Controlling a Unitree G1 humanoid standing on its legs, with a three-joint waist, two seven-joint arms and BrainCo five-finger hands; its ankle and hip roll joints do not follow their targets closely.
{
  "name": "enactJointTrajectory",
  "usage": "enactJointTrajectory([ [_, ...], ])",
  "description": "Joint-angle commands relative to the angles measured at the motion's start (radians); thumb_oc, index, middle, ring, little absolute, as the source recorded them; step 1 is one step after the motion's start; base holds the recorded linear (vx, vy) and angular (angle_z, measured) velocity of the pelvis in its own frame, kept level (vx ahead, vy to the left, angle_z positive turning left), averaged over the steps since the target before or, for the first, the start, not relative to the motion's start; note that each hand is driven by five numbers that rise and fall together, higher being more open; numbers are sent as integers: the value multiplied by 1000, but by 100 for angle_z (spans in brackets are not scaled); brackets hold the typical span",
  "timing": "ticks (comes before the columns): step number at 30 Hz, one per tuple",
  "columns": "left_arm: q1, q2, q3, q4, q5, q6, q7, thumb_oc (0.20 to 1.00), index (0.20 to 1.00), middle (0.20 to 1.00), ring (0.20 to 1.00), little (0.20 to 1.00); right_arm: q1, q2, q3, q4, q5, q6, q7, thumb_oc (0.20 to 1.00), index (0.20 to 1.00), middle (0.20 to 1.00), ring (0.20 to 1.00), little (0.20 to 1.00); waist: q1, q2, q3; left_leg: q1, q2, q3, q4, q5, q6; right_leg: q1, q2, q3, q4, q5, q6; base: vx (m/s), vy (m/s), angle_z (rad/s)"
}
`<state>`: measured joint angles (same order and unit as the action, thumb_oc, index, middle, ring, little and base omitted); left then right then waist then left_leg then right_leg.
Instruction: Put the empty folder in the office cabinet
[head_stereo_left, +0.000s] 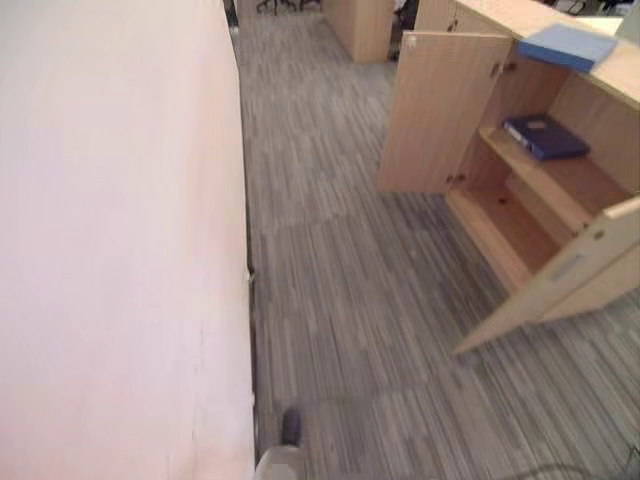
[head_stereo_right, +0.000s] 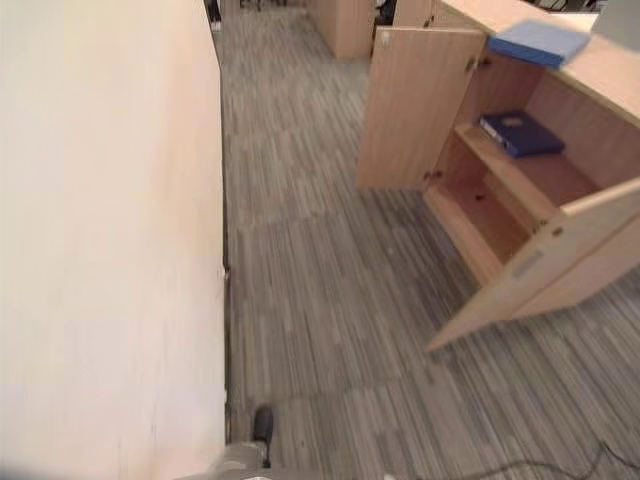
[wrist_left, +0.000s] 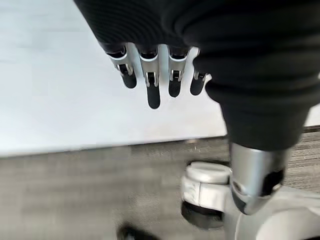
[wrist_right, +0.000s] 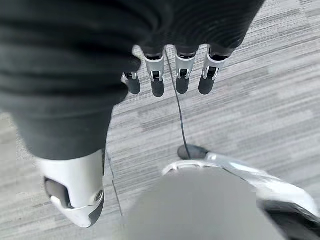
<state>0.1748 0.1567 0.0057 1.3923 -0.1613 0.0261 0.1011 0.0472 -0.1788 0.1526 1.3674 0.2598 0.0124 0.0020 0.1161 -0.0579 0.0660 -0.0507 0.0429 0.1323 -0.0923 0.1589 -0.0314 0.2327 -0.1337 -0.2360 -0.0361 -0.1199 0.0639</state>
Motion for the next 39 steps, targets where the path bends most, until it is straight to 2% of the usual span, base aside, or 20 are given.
enactJointTrajectory([
  [1, -87, 96, -44, -52, 79, -71, 113, 1000, 1000, 1000, 1000, 1000, -36, -31, 11, -39, -22, 8, 8, 1000, 1000, 1000, 1000, 1000, 20, 16, 2, -49, -91, -52, 5, -65, 35, -17, -164, -34, 221, 140, 109, 380, 563, 25],
  [2, -93, 102, -50, -56, 85, -71, 110, 1000, 1000, 1000, 1000, 1000, -38, -34, 7, -44, -20, 7, 8, 1000, 1000, 1000, 1000, 1000, 18, 15, 5, -27, -124, -59, 5, -86, 57, -45, -198, -32, 314, 202, 109, 159, 271, 25],
  [3, -93, 102, -50, -56, 85, -71, 110, 1000, 1000, 1000, 1000, 1000, -38, -34, 7, -44, -20, 7, 8, 1000, 1000, 1000, 1000, 1000, 18, 15, 5, -27, -124, -58, 5, -86, 57, -46, -199, -31, 316, 201, 110, 310, 440, 32],
  [4, -96, 109, -76, -68, 103, -69, 101, 1000, 1000, 1000, 1000, 1000, -44, -37, 18, -61, -37, 7, 4, 1000, 1000, 1000, 1000, 1000, 4, 13, 18, 28, -185, -85, 5, -133, 90, -81, -258, -8, 489, 331, 111, 283, 374, 36],
  [5, -97, 113, -80, -73, 108, -67, 100, 1000, 1000, 1000, 1000, 1000, -45, -37, 23, -69, -41, 9, 0, 1000, 1000, 1000, 1000, 1000, 0, 25, 23, 47, -190, -99, 5, -141, 103, -110, -268, -11, 552, 345, 100, 282, 375, 42],
  [7, -102, 116, -88, -80, 112, -69, 101, 1000, 1000, 1000, 1000, 1000, -55, -37, 42, -87, -52, 4, -5, 1000, 1000, 1000, 1000, 1000, -4, 31, 35, 68, -199, -107, 5, -158, 115, -162, -279, -5, 623, 347, 99, 136, 165, 60],
  [8, -113, 114, -104, -88, 112, -73, 101, 1000, 1000, 1000, 1000, 1000, -80, -42, 80, -116, -70, -3, -4, 1000, 1000, 1000, 1000, 1000, -23, 64, 65, 103, -176, -141, 5, -164, 118, -258, -214, -4, 645, 256, 56, 146, 138, 62],
  [9, -114, 113, -103, -88, 112, -73, 101, 1000, 1000, 1000, 1000, 1000, -81, -43, 80, -116, -70, -3, -4, 1000, 1000, 1000, 1000, 1000, -23, 64, 66, 104, -175, -140, 5, -166, 116, -258, -214, -5, 648, 252, 53, 168, 27, 34],
  [10, -124, 111, -119, -98, 116, -78, 99, 1000, 1000, 1000, 1000, 1000, -108, -50, 113, -134, -98, -5, -4, 1000, 1000, 1000, 1000, 1000, -36, 83, 95, 138, -156, -169, 5, -169, 111, -315, -143, -22, 567, 185, 38, 96, -34, 26],
  [11, -124, 111, -119, -98, 116, -78, 99, 1000, 1000, 1000, 1000, 1000, -109, -50, 113, -133, -98, -5, -4, 1000, 1000, 1000, 1000, 1000, -37, 84, 97, 140, -154, -170, 5, -171, 110, -311, -140, -25, 565, 185, 36, 92, -32, 34],
  [12, -127, 108, -125, -103, 119, -79, 96, 1000, 1000, 1000, 1000, 1000, -129, -57, 127, -135, -117, -3, -1, 1000, 1000, 1000, 1000, 1000, -45, 91, 108, 143, -148, -183, 5, -160, 108, -333, -110, -44, 489, 199, 26, 99, -102, 62],
  [15, -130, 102, -127, -105, 132, -83, 98, 1000, 1000, 1000, 1000, 1000, -165, -66, 125, -117, -133, 3, -12, 1000, 1000, 1000, 1000, 1000, -55, 66, 131, 204, -154, -230, 5, -193, 90, -369, -12, -8, 158, 250, 66, 205, -129, 47],
  [20, -122, 105, -104, -77, 147, -81, 97, 1000, 1000, 1000, 1000, 1000, -167, -62, 126, -93, -160, 5, -14, 1000, 1000, 1000, 1000, 1000, -56, 37, 133, 263, -154, -257, 5, -234, 79, -387, 16, -2, -18, 322, 105, 257, -106, 34],
  [27, -97, 98, -75, -41, 145, -70, 89, 1000, 1000, 1000, 1000, 1000, -147, -65, 133, -66, -180, 5, -5, 1000, 1000, 1000, 1000, 1000, -60, 33, 80, 325, -104, -266, 7, -304, 55, -347, 26, -11, 5, 305, 79, 309, -173, -15],
  [30, -101, 93, -80, -35, 139, -70, 85, 1000, 1000, 1000, 1000, 1000, -135, -71, 107, -54, -145, 3, -3, 1000, 1000, 1000, 1000, 1000, -71, 37, 69, 309, -55, -256, 88, -325, 25, -315, 53, -25, 16, 253, 55, 290, -270, 0],
  [32, -115, 96, -106, -63, 137, -76, 76, 1000, 1000, 1000, 1000, 1000, -118, -76, 84, -35, -102, 2, -1, 1000, 1000, 1000, 1000, 1000, -86, 38, 76, 257, -9, -225, 278, -290, -17, -271, 88, -15, 32, 192, 21, 262, -281, 12],
  [35, -129, 108, -117, -99, 121, -75, 68, 1000, 1000, 1000, 1000, 1000, -112, -88, 79, -21, -91, 9, 5, 1000, 1000, 1000, 1000, 1000, -77, 19, 118, 78, -31, -240, 654, -163, 2, -214, 106, 14, 30, 158, -23, 106, -189, 12],
  [36, -129, 108, -116, -99, 121, -75, 68, 1000, 1000, 1000, 1000, 1000, -112, -88, 80, -21, -91, 9, 5, 1000, 1000, 1000, 1000, 1000, -77, 19, 117, 77, -32, -240, 654, -163, 2, -215, 105, 14, 30, 158, -23, 94, -208, -23],
  [37, -137, 110, -118, -115, 105, -76, 72, 1000, 1000, 1000, 1000, 1000, -115, -102, 83, -15, -105, 16, -1, 1000, 1000, 1000, 1000, 1000, -64, 8, 141, -13, -51, -227, 790, -131, 16, -182, 107, 28, 21, 141, -41, 69, -120, -27],
  [39, -136, 108, -119, -121, 103, -78, 70, 1000, 1000, 1000, 1000, 1000, -114, -105, 84, -9, -111, 18, -3, 1000, 1000, 1000, 1000, 1000, -59, 4, 142, -56, -59, -217, 803, -146, 26, -170, 105, 31, 14, 137, -44, 138, -118, -19],
])
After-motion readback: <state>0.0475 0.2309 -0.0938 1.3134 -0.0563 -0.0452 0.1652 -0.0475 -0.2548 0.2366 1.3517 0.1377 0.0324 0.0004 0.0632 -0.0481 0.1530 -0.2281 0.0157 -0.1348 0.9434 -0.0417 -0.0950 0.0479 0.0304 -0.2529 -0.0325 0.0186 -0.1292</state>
